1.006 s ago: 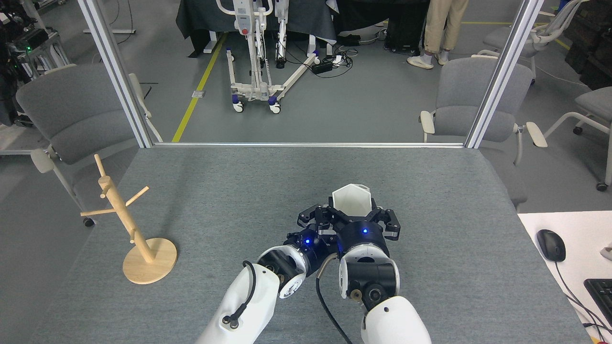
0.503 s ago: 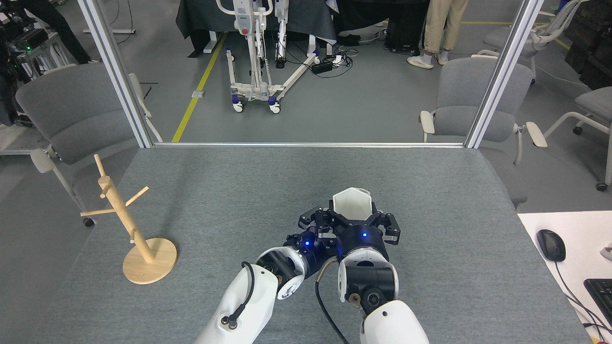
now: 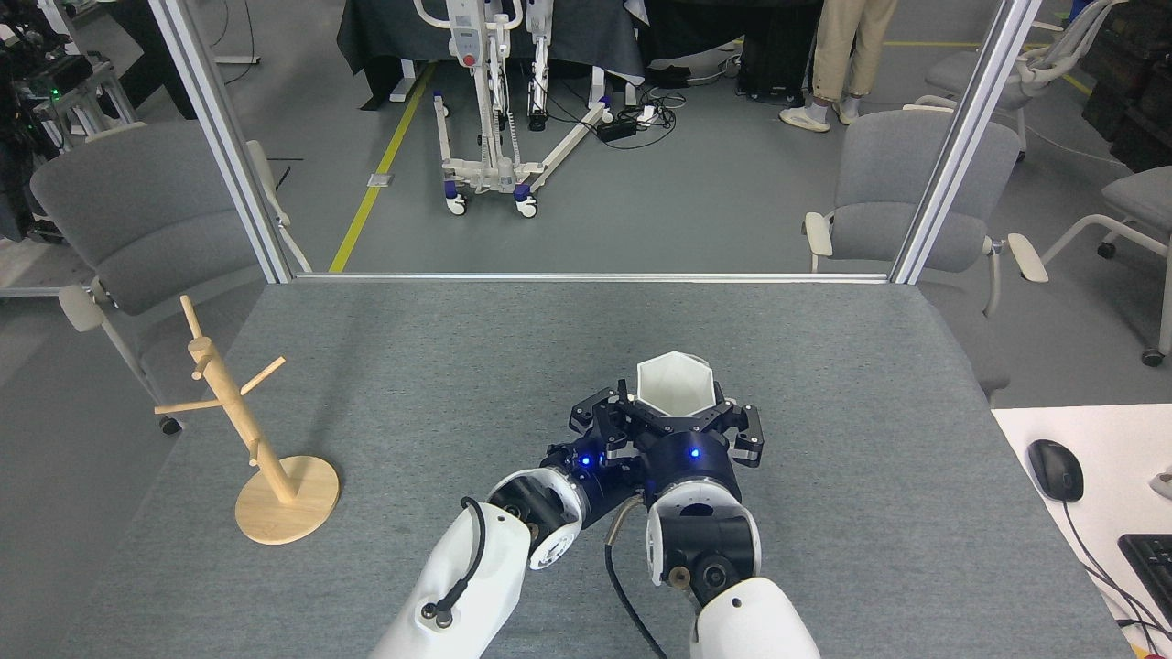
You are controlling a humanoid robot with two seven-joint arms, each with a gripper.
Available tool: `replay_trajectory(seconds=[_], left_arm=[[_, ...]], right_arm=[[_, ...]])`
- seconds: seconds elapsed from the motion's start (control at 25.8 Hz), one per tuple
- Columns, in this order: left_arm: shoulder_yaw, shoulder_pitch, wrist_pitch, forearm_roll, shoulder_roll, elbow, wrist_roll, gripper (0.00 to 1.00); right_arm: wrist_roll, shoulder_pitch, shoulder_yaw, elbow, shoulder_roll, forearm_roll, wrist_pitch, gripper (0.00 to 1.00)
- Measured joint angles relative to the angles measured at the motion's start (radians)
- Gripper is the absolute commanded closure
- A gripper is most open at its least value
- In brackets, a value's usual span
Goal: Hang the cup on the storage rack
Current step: 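Grasp the cup's base with the left gripper beneath the right gripper, then open the right gripper and withdraw it from the cup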
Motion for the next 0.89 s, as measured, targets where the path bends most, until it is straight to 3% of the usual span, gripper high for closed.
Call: replay_trajectory(seconds=[0.23, 0.46, 0.58, 0.74, 0.89], left_arm=[[-0.001, 0.001, 0.001, 0.0, 0.0, 0.0, 0.003, 1.0], [-0.003, 0.011, -0.006, -0.002, 0.004, 0.0, -0.009, 1.0], [-0.002, 0.02, 0.001, -0.002, 0.008, -0.01, -0.006, 1.0], [0.0, 0.043, 0.003, -0.003, 0.039, -0.049, -0.005, 1.0], [0.022, 0.099, 0.013, -0.004, 0.117, -0.152, -0.004, 1.0]], right_arm=[[-0.24, 0.005, -0.006, 0.0, -0.004, -0.111, -0.007, 0.01], [-0.626, 0.01, -0.028, 0.0, -0.008, -0.23, -0.04, 0.01], [-0.797, 0.011, -0.107, 0.003, -0.011, -0.309, -0.036, 0.01], [-0.856, 0.013, -0.306, 0.058, -0.034, -0.443, -0.038, 0.01], [-0.83, 0.023, -0.475, 0.175, -0.108, -0.507, -0.098, 0.01]])
